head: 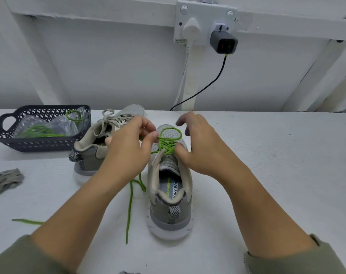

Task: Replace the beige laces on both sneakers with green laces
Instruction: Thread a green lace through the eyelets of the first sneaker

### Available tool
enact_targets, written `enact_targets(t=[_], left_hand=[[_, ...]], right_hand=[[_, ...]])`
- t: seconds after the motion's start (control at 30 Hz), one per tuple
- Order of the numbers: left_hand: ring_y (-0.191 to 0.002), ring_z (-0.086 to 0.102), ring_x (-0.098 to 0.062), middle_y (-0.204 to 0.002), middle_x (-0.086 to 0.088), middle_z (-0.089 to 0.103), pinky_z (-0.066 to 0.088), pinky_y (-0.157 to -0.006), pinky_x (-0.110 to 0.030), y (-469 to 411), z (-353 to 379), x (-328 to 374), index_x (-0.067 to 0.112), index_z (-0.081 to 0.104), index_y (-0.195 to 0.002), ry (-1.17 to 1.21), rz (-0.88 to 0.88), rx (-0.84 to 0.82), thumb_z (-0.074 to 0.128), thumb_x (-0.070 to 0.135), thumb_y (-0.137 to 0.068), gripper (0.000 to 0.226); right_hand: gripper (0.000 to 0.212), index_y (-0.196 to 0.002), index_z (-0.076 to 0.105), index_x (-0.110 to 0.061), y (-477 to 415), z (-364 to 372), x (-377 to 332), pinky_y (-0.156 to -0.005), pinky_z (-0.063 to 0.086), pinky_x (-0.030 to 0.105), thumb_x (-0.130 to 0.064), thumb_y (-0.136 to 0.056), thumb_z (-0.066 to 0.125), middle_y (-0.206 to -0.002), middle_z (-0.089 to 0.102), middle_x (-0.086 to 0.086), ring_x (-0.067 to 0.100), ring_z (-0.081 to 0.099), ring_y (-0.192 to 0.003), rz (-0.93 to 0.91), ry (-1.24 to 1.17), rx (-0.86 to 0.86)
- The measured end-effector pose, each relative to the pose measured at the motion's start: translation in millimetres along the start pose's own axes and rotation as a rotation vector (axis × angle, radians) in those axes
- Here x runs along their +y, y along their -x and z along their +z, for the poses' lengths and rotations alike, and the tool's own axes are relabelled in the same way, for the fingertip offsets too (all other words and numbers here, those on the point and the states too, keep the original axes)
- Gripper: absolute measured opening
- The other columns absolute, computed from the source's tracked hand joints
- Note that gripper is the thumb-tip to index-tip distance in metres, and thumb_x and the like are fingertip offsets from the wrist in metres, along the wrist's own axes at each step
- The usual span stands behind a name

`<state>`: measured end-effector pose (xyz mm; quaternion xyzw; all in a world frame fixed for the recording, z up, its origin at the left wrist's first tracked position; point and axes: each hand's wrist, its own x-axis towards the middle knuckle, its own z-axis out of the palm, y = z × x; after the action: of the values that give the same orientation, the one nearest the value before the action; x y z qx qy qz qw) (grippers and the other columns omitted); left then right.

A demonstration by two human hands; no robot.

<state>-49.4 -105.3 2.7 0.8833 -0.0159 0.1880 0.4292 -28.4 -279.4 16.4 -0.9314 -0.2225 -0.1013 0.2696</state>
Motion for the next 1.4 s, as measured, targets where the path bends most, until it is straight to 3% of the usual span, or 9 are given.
enact_targets(t=[0.13, 0.3, 0.5, 0.63, 0.8, 0.97, 1.1, 1.27, 1.4], left_hand=[[-0.079, 0.057, 0.008, -0.074, 0.021, 0.067, 0.032, -0.088, -0.037, 5, 3, 5, 0.037, 0.053, -0.081, -0.100, 0.063, 0.023, 0.059, 0.029, -0.093, 0.016], [-0.095, 0.060, -0.015, -0.084, 0.013, 0.069, 0.014, -0.075, -0.034, 3, -11, 1, 0.037, 0.065, -0.090, -0.565, 0.026, -0.052, 0.050, 0.036, -0.097, 0.016], [-0.093, 0.054, -0.011, -0.095, 0.012, 0.056, 0.041, -0.090, -0.040, 0, 6, -4, 0.033, 0.059, -0.123, -0.358, 0.025, -0.109, 0.052, 0.044, -0.094, 0.032], [-0.075, 0.059, -0.003, -0.082, 0.010, 0.069, 0.044, -0.072, -0.019, -12, 3, -6, 0.025, 0.074, -0.096, 0.002, -0.166, -0.243, 0.063, 0.032, -0.092, 0.014], [-0.070, 0.055, -0.007, -0.077, 0.005, 0.065, 0.043, -0.066, -0.025, -18, -9, -3, 0.022, 0.073, -0.087, 0.313, -0.369, -0.386, 0.063, 0.031, -0.092, 0.015], [-0.073, 0.058, -0.002, -0.078, 0.006, 0.066, 0.038, -0.063, -0.016, -26, 7, -6, 0.030, 0.063, -0.111, -0.146, -0.107, -0.264, 0.059, 0.041, -0.092, 0.023], [-0.064, 0.056, -0.004, -0.070, 0.005, 0.067, 0.039, -0.058, -0.013, -27, 6, 1, 0.026, 0.073, -0.088, -0.202, -0.043, -0.272, 0.062, 0.038, -0.091, 0.016], [-0.060, 0.058, 0.000, -0.075, 0.006, 0.071, 0.045, -0.055, -0.012, -35, -1, 18, 0.015, 0.070, -0.091, 0.552, -0.331, -0.375, 0.061, 0.022, -0.093, 0.011], [-0.057, 0.055, 0.001, -0.075, 0.008, 0.070, 0.040, -0.053, -0.013, -42, -8, 25, 0.016, 0.065, -0.091, 0.675, -0.338, -0.405, 0.060, 0.019, -0.093, 0.006]], right_hand=[[0.023, -0.107, 0.069, -0.010, -11, 9, 2, -0.069, 0.047, 0.038, -0.025, -0.095, 0.057, -0.092, 0.048, 0.007, 0.027, 0.054, -0.082, -0.070, 0.126, 0.051], [0.020, -0.100, 0.065, 0.000, -27, 4, 37, -0.061, 0.040, 0.032, -0.007, -0.097, 0.046, -0.091, 0.043, 0.007, 0.027, 0.048, -0.075, 0.323, 0.305, 0.206], [0.018, -0.106, 0.068, -0.010, -34, 2, 26, -0.066, 0.032, 0.022, -0.015, -0.097, 0.053, -0.092, 0.052, 0.007, 0.017, 0.044, -0.077, 0.044, 0.061, 0.267], [0.015, -0.101, 0.071, -0.015, -37, -1, 28, -0.063, 0.033, 0.003, -0.017, -0.095, 0.057, -0.078, 0.058, -0.004, 0.004, 0.047, -0.068, 0.102, -0.101, 0.326], [0.011, -0.094, 0.068, -0.027, -42, 8, 33, -0.067, 0.051, 0.024, -0.020, -0.094, 0.059, -0.069, 0.064, -0.007, 0.010, 0.065, -0.066, 0.280, -0.338, 0.184], [0.015, -0.090, 0.065, -0.027, -43, 11, 25, -0.075, 0.055, 0.028, -0.015, -0.094, 0.057, -0.076, 0.065, -0.007, 0.009, 0.066, -0.070, 0.190, -0.385, 0.166], [0.019, -0.094, 0.062, -0.028, -44, 5, 24, -0.076, 0.056, 0.029, -0.011, -0.095, 0.055, -0.081, 0.065, -0.005, 0.011, 0.067, -0.075, 0.135, -0.476, 0.190], [0.034, -0.100, 0.044, -0.029, -42, 6, 20, -0.083, 0.055, 0.040, 0.003, -0.087, 0.047, -0.106, 0.065, -0.001, 0.013, 0.069, -0.084, 0.238, -0.650, 0.058], [0.039, -0.101, 0.062, -0.020, -29, 4, 15, -0.072, 0.047, 0.015, 0.006, -0.080, 0.043, -0.103, 0.067, -0.005, 0.005, 0.060, -0.090, 0.253, -0.790, -0.231]])
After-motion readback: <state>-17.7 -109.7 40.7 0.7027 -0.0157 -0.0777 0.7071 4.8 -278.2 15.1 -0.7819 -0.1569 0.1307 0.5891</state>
